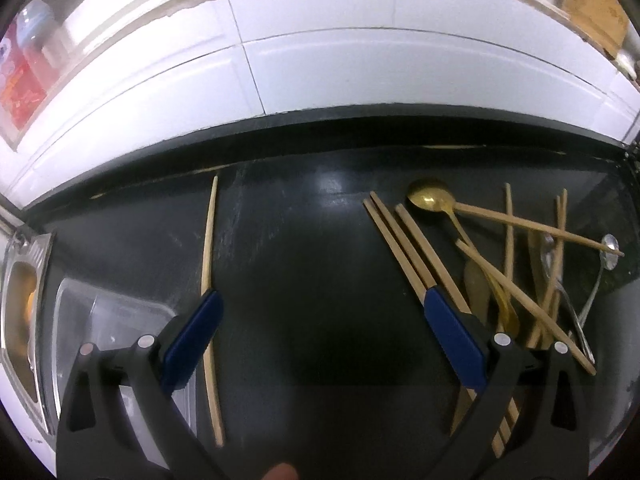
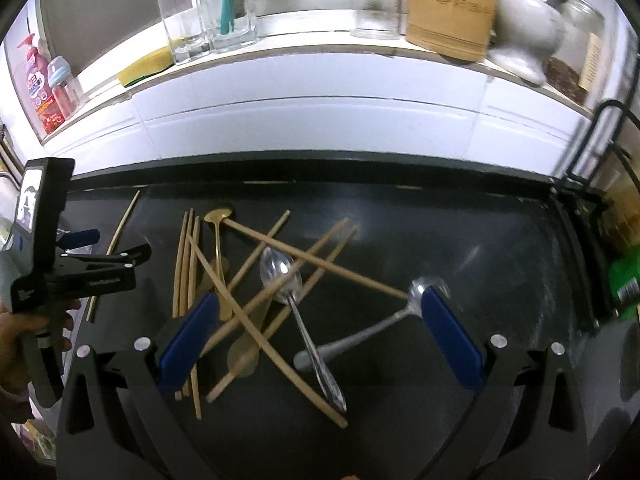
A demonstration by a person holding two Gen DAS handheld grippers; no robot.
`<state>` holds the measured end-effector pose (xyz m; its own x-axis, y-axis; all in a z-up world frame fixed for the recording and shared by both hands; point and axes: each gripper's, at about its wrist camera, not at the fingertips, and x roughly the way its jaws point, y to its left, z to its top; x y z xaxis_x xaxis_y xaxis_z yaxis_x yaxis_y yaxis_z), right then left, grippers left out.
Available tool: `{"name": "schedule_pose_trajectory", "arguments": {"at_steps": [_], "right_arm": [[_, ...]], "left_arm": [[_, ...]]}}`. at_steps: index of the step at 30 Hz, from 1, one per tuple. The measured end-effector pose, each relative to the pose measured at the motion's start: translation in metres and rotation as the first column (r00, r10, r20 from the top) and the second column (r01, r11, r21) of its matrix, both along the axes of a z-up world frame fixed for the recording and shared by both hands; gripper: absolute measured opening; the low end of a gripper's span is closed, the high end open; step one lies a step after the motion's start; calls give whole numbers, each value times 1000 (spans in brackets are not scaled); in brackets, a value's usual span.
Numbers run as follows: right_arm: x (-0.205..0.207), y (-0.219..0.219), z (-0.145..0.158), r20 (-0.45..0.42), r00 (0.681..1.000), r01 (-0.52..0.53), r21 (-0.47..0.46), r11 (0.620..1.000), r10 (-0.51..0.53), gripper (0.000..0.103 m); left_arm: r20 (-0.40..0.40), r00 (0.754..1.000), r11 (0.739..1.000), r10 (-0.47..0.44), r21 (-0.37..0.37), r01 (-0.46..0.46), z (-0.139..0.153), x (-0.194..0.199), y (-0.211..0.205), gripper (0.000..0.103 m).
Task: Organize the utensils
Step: 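Grasp the lone chopstick with the left tool while the right tool grasps a chopstick from the pile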
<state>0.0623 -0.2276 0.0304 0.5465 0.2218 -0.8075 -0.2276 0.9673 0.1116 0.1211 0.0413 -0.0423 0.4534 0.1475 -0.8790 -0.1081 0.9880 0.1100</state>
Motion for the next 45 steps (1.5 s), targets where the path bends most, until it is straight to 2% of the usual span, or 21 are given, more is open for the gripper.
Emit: {"name": "schedule_pose_trajectory", "arguments": {"at_steps": [5, 9, 12, 15, 18, 22, 25, 27, 29, 34, 37, 38, 39, 40, 41, 42, 45], "right_arm": [[28, 13, -2, 10, 995, -98, 33, 995, 98, 97], [56, 29, -11, 18, 975, -220, 27, 975, 219, 97], [77, 45, -24, -27, 942, -335, 13, 942, 335, 97], [92, 63, -42, -90, 884, -463, -23, 886, 459, 97], [104, 75, -59, -149, 842, -532, -64, 844, 519, 97], [116, 83, -73, -205, 800, -587, -67, 807, 565, 96], [122, 88, -81, -239, 777, -614, -82, 785, 582, 89], [124, 89, -85, -266, 763, -627, -83, 775, 589, 78], [126, 92, -90, -312, 738, -647, -72, 759, 599, 71], [131, 86, -89, -352, 687, -685, -20, 729, 636, 65], [135, 90, -91, -363, 668, -705, -30, 709, 649, 64], [135, 87, -89, -365, 664, -708, -27, 705, 653, 63], [136, 86, -88, -363, 659, -712, -20, 702, 659, 55], [136, 89, -87, -359, 652, -715, 2, 699, 668, 44], [139, 98, -89, -365, 641, -709, 58, 703, 676, 20], [141, 97, -88, -365, 649, -690, 87, 719, 667, 11], [140, 97, -86, -348, 670, -677, 76, 732, 656, 7]], "left_arm": [[-10, 1000, 1000, 8, -9, -9, -9, 21, 14, 98], [-14, 1000, 1000, 22, 2, -22, -16, 37, 27, 98], [-21, 999, 999, 50, 15, -50, -22, 47, 41, 98], [-37, 995, 996, 88, -1, -88, -30, 53, 56, 98], [-63, 992, 993, 113, -18, -114, -40, 57, 68, 98], [-77, 989, 991, 123, -38, -126, -49, 65, 77, 98], [-64, 991, 991, 115, -68, -119, -50, 68, 81, 98], [-61, 992, 989, 109, -91, -115, -50, 69, 82, 98], [-53, 993, 990, 108, -90, -113, -49, 69, 81, 98], [-61, 993, 990, 97, -94, -102, -47, 70, 71, 98], [-40, 995, 992, 88, -92, -91, -46, 56, 64, 98], [-30, 995, 992, 90, -91, -93, -46, 55, 65, 94], [-1, 996, 992, 93, -89, -92, -43, 50, 63, 87], [25, 996, 993, 84, -82, -82, -39, 43, 61, 53], [43, 996, 995, 74, -75, -70, -36, 37, 57, 9], [39, 997, 994, 69, -86, -66, -36, 36, 57, 6], [28, 997, 982, 79, -171, -73, -31, 35, 58, 5]]}}
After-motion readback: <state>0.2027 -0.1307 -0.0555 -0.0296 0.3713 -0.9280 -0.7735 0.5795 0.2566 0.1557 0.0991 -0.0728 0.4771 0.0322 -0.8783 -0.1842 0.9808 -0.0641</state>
